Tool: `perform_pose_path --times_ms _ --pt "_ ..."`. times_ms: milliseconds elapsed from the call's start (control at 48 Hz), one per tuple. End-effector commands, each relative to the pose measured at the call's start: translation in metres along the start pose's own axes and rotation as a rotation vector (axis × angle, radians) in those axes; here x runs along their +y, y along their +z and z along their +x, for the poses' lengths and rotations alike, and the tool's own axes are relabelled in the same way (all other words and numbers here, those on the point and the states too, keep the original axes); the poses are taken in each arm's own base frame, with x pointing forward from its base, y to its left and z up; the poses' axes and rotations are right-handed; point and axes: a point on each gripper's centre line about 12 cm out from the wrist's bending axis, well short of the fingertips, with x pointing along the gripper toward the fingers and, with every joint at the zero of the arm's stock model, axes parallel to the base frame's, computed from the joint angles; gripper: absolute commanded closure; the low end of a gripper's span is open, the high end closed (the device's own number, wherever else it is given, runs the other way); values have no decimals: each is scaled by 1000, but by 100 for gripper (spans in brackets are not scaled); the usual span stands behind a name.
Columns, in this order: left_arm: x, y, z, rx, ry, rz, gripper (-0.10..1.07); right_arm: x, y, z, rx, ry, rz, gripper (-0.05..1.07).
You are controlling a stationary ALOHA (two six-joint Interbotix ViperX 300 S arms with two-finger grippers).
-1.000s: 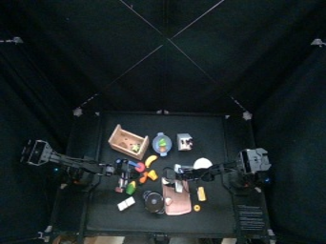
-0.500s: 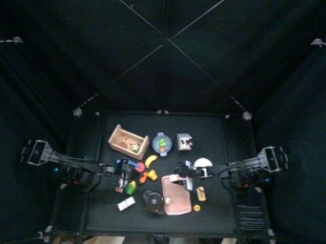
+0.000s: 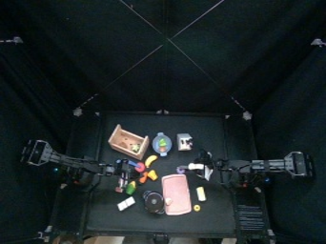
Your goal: Place egg into pan
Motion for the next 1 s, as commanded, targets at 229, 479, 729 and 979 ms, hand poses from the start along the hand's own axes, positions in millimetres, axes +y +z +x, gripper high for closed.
perform_pose_path --times_ms 229,479,729,979 --pt "-1 9 3 -30 -4 -2 100 -27 -32 8 162 -105 67 35" --pt "-1 9 3 -30 -4 0 100 -29 -45 12 222 -115 72 34" --pt "-1 7 2 -24 -4 -1 100 -32 -49 15 248 -126 91 27" --pt "-1 7 2 -26 -3 -2 100 -32 -49 15 249 -127 100 13"
